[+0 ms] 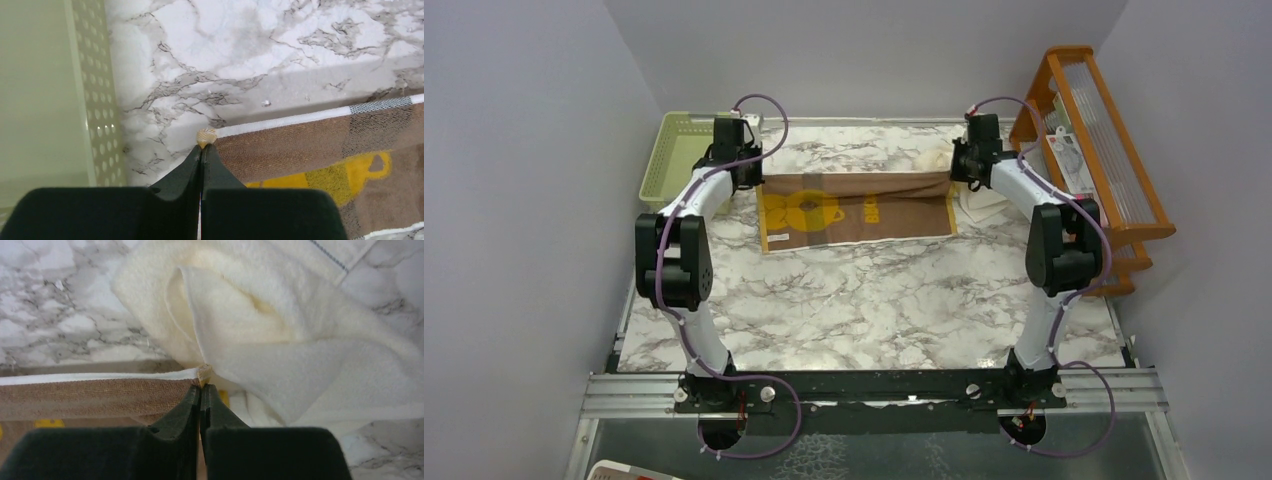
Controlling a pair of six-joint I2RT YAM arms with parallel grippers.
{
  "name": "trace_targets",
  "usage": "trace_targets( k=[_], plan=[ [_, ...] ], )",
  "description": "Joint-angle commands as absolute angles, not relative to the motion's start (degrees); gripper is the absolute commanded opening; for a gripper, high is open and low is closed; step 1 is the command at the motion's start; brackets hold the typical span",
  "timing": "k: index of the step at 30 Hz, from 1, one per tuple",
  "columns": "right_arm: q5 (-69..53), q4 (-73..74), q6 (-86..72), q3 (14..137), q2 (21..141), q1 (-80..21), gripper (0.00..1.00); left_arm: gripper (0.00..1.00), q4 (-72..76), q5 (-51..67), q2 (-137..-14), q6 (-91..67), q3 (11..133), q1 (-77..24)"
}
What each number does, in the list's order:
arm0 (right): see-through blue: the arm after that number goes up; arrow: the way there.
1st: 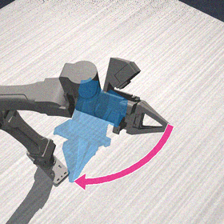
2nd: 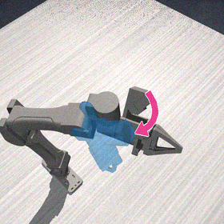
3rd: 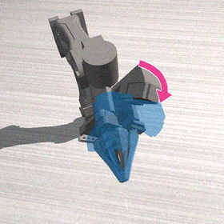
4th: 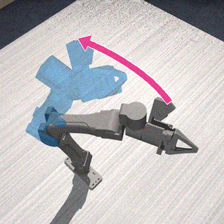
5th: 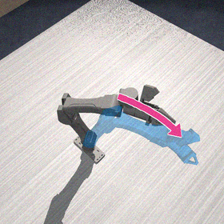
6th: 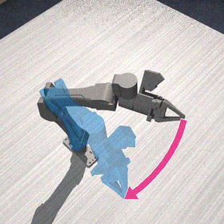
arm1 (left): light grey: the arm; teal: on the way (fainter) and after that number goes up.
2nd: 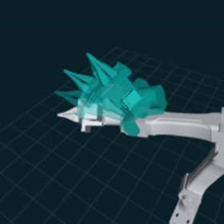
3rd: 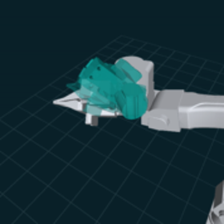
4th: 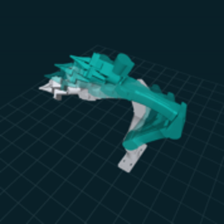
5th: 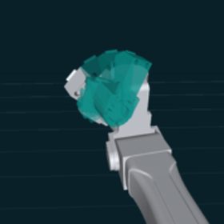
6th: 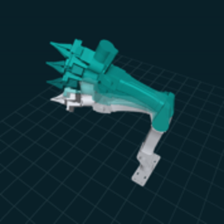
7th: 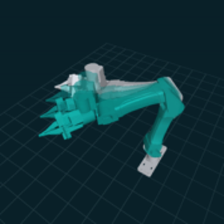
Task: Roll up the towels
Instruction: Fold the towel at the center of the board.
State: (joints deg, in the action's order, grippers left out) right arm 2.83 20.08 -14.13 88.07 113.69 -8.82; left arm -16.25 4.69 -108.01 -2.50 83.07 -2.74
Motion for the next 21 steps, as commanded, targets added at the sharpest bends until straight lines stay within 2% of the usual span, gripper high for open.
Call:
trace_targets(
  k=[1,5,12,21],
  plan=[
    [3.07,17.47,-17.46,80.57,107.46,-7.28,0.01,0.00,-5.57,5.71,-101.31,-1.59,74.78,-1.71],
    [2.63,15.20,-20.18,72.75,103.77,-7.24,0.01,0.00,-1.00,3.71,-95.68,-3.41,65.95,-1.75],
    [3.77,13.36,-21.58,63.70,97.47,-7.21,0.01,0.00,-2.63,0.97,-89.80,-7.69,58.03,-1.69],
    [2.11,12.56,-22.28,59.95,97.41,-7.18,0.01,0.00,-0.94,7.91,-87.95,-20.54,48.87,-1.89]
  ],
)
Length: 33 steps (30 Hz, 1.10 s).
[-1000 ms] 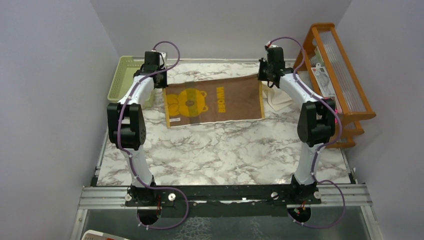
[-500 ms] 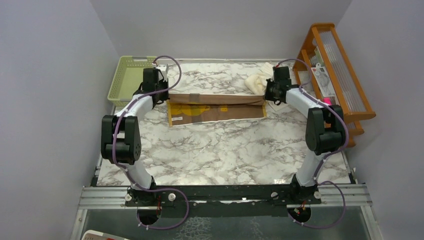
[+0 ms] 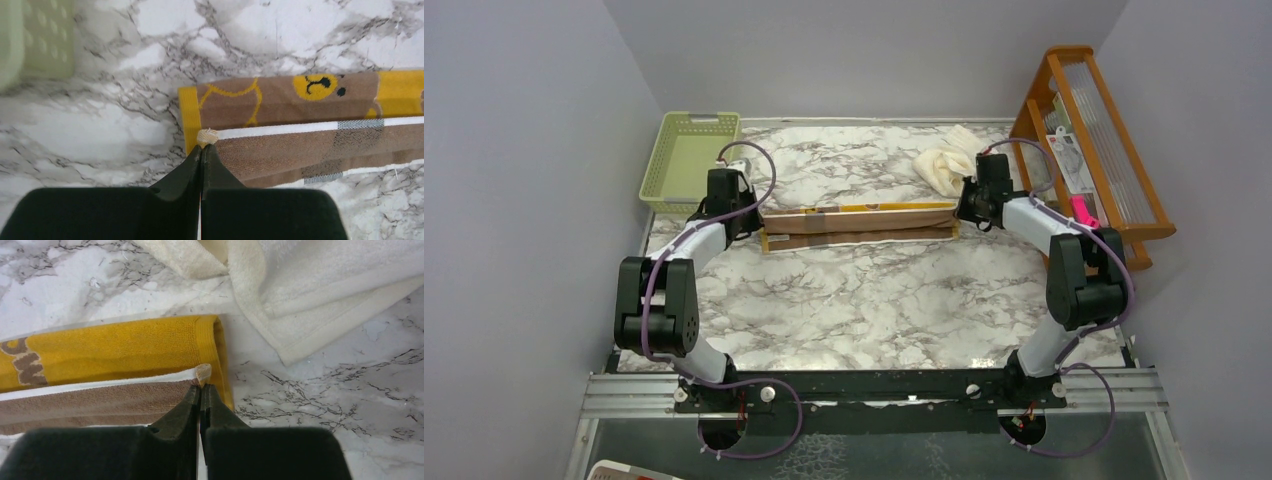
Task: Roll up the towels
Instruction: Fold the towel at the center of the board.
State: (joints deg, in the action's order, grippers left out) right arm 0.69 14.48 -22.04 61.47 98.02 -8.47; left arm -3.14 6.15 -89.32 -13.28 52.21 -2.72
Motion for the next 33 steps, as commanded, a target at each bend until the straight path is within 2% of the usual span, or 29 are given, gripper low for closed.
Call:
trace_targets(
  k=[1,4,6,7,8,9,10,12,17,19,23,25,28,33],
  plan=[
    [1.91,12.34,-22.36,59.61,97.42,-7.20,0.02,0.00,-0.94,8.37,-88.14,-21.53,48.26,-2.10],
    [1.29,11.87,-22.24,58.71,96.44,-7.20,0.15,0.15,-2.40,11.21,-88.05,-23.79,47.32,-2.19],
    [1.34,11.25,-22.31,57.87,95.05,-7.21,0.32,0.25,-3.66,12.67,-86.99,-24.53,46.53,-2.18],
    [1.62,10.99,-22.32,57.51,94.30,-7.21,0.42,0.33,-3.63,12.91,-85.89,-24.74,45.72,-2.15],
    [2.00,10.72,-22.47,57.14,93.43,-7.21,0.50,0.67,-3.28,13.07,-84.34,-24.81,44.96,-2.13],
    [2.35,10.52,-22.39,56.93,92.58,-7.21,0.54,0.82,-2.99,13.00,-82.68,-24.55,44.37,-2.16],
    [2.79,10.39,-22.33,56.80,91.66,-7.21,0.56,0.90,-3.10,12.55,-80.81,-24.18,44.17,-2.13],
    [3.29,10.09,-22.02,56.61,89.90,-7.16,0.57,0.97,-3.56,11.45,-77.51,-23.49,44.23,-2.09],
    [2.52,9.43,-21.41,56.86,87.54,-7.18,0.57,0.99,-6.74,15.33,-79.24,-20.37,48.36,-0.15],
    [2.48,9.36,-21.39,56.83,86.95,-7.21,0.57,0.93,-7.80,18.83,-82.78,-19.23,50.01,0.92],
    [1.34,9.39,-21.35,56.52,86.66,-7.22,0.57,0.71,-9.66,24.75,-90.34,-18.20,52.70,2.73],
    [0.64,9.40,-21.28,56.27,86.61,-7.27,0.57,0.63,-9.67,26.01,-93.23,-18.11,53.35,3.20],
    [-0.16,9.38,-21.37,55.67,86.24,-7.21,0.57,0.57,-10.32,26.69,-96.48,-17.79,54.35,3.66],
    [-1.02,8.89,-21.36,54.53,85.70,-7.25,0.57,0.53,-10.52,29.96,-100.15,-17.73,54.84,3.95]
  ],
)
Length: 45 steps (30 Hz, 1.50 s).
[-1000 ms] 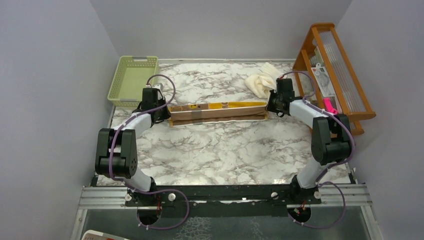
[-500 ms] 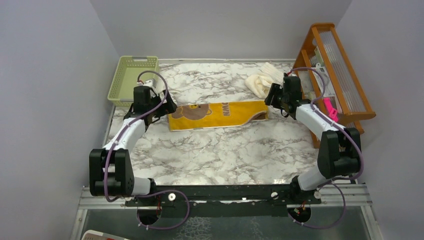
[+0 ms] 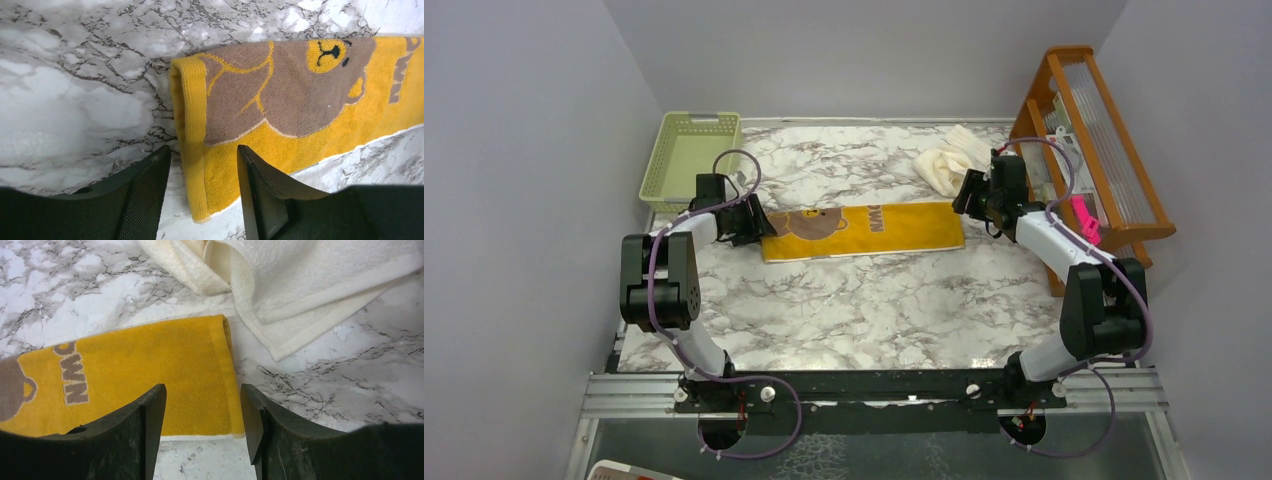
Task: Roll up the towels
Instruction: Fold the towel at the center of the board.
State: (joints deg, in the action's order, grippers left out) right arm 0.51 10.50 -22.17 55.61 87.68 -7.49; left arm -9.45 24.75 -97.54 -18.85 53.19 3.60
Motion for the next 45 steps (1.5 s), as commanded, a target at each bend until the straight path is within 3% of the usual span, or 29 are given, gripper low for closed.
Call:
trace_targets(
  k=[1,7,9,10,11,16,23,28,32,36,45],
  plan=[
    [-1.24,8.80,-21.41,54.43,85.74,-7.19,0.57,0.51,-10.41,30.83,-100.61,-17.87,54.77,3.95],
    [-2.40,8.47,-21.58,54.40,86.14,-7.22,0.57,0.36,-8.54,34.19,-102.11,-19.65,53.22,3.75],
    [-2.77,8.44,-21.59,54.34,86.11,-7.21,0.57,0.20,-8.15,35.46,-102.56,-20.15,52.94,3.76],
    [-2.95,8.36,-21.66,54.25,86.13,-7.21,0.57,0.02,-8.14,35.68,-102.71,-20.27,52.99,3.77],
    [-3.17,8.27,-21.77,54.11,86.08,-7.21,0.58,0.00,-8.47,35.41,-102.62,-20.26,53.07,3.70],
    [-5.68,7.88,-22.38,52.96,85.55,-7.28,0.59,0.00,-16.72,25.81,-96.76,-15.94,55.70,3.75],
    [-6.39,9.12,-22.60,52.81,87.43,-9.31,0.59,0.00,-28.65,0.81,-83.64,-10.27,58.18,3.69],
    [-3.38,12.52,-22.95,56.33,90.75,-12.03,0.60,0.00,-34.47,-13.76,-81.44,-10.11,62.51,3.57],
    [-1.37,14.65,-23.41,58.01,91.64,-12.56,0.63,0.00,-40.17,-17.79,-85.20,-13.05,69.04,0.24],
    [-1.40,15.36,-23.34,58.18,90.89,-12.57,0.63,0.00,-48.45,-20.51,-93.65,-16.72,79.17,-9.95],
    [-1.56,16.48,-22.66,57.88,88.82,-12.52,0.65,0.00,-60.46,-11.87,-115.29,-21.56,103.98,-26.62]
  ],
)
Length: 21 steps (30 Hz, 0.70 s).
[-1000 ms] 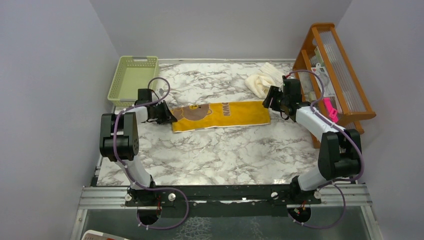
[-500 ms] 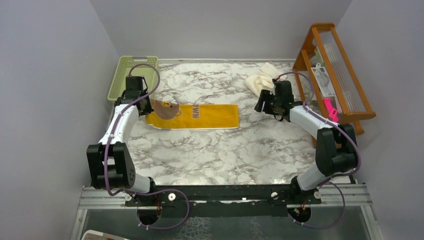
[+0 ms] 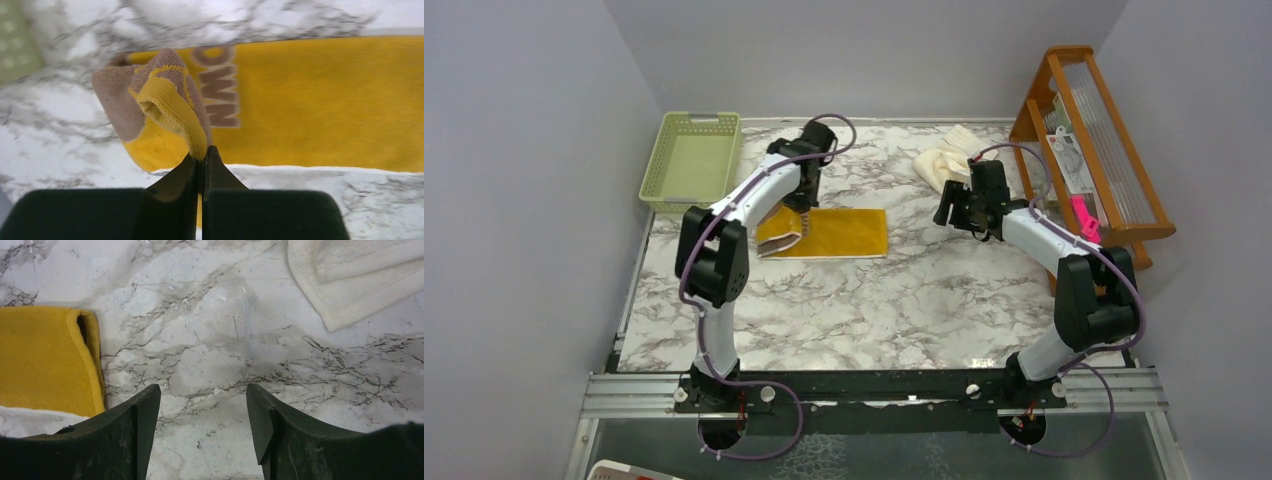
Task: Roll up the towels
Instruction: Fold the towel at the center of the board.
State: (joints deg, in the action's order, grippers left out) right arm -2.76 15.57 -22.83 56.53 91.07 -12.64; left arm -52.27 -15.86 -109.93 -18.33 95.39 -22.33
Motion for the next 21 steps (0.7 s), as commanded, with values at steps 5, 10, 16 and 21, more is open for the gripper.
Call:
trace_targets(
  k=[5,10,16,21],
  plan=[
    [-1.44,16.35,-22.81,57.27,87.76,-12.57,0.65,0.00,-66.45,-7.21,-124.55,-22.59,120.34,-31.88],
    [-1.81,16.02,-22.86,57.14,87.71,-12.57,0.65,0.00,-71.36,-3.58,-131.48,-23.59,131.16,-34.96],
    [-3.18,15.23,-22.92,56.56,87.93,-12.57,0.65,0.00,-72.76,-0.09,-135.03,-24.61,132.34,-35.63],
    [-4.16,14.64,-22.96,56.17,88.22,-12.57,0.65,0.00,-72.26,0.76,-135.89,-24.63,130.69,-36.08]
  ],
)
